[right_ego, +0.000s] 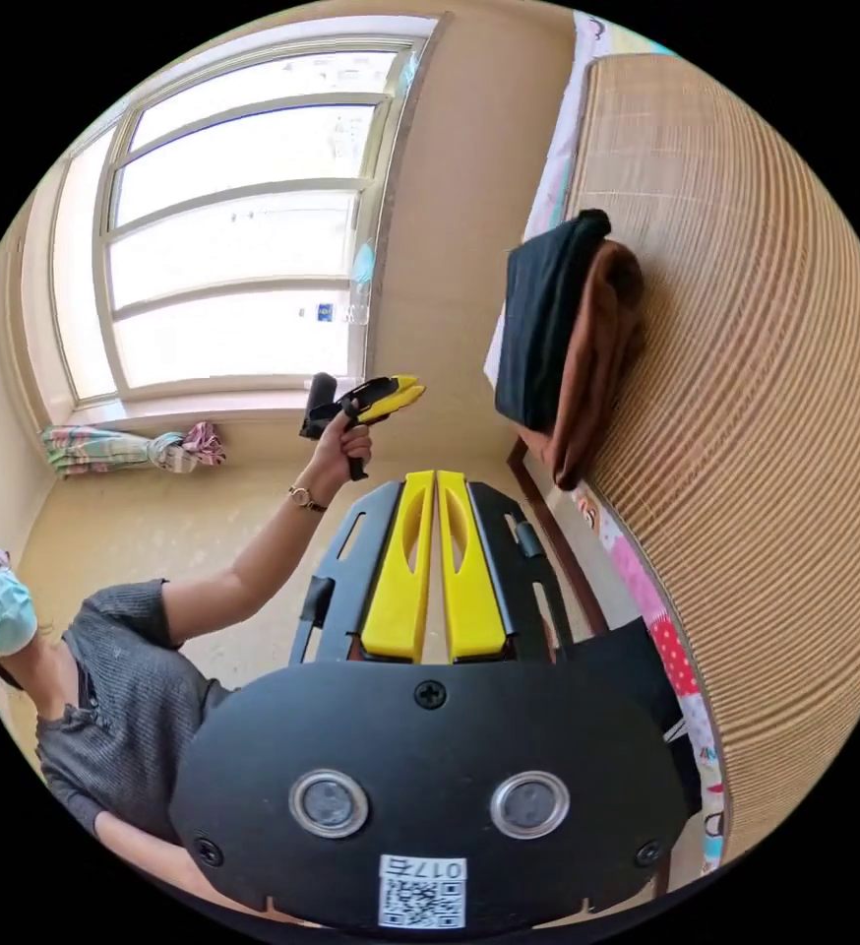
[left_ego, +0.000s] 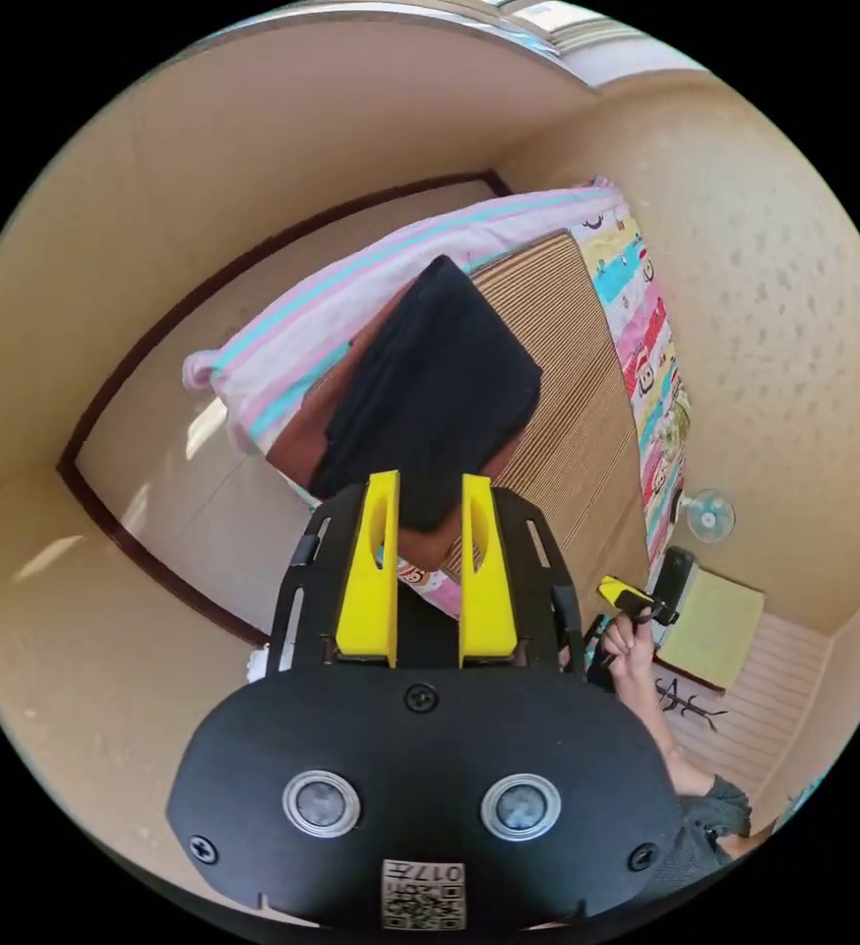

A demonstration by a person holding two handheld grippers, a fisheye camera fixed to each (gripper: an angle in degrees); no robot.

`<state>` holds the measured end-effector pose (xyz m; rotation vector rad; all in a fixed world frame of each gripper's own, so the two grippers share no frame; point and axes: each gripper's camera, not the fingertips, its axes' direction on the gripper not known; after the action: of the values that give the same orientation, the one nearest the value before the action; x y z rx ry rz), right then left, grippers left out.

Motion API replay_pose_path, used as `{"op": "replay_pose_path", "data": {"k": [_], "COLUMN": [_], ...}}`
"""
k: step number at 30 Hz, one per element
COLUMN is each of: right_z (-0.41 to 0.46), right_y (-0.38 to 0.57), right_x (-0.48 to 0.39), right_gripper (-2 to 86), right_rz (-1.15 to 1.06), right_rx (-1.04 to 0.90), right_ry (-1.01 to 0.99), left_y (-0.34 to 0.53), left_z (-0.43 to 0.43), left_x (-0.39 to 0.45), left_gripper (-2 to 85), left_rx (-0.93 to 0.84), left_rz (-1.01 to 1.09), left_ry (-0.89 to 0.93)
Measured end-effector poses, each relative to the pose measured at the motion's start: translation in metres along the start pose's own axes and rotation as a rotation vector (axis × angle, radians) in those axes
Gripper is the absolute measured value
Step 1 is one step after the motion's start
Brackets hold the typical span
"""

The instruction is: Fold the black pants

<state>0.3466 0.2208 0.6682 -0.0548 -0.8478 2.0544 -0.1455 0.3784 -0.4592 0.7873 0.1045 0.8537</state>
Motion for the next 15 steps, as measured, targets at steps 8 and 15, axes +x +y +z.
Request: {"op": "replay_pose_path", "data": {"k": [8, 15], "right_z": [-0.152, -0.294], "right_y": [0.245, 0.411], "right_x": [0.030, -0.165], "right_gripper": [0.3, 0.3], "right_rz": [0.518, 0.698], "right_rx": [0.313, 0.797], "right_ry": [0.236, 0.891], "left_y": [0.151, 0.149], "left_z": [0.140, 0.231], "left_x": [-0.016, 0.088], "left_gripper": [6.3, 4.7], "left_rx": [-0.078, -0.123], "left_rz": [-0.037, 0.174], "left_ry": [0.124, 0.187]}}
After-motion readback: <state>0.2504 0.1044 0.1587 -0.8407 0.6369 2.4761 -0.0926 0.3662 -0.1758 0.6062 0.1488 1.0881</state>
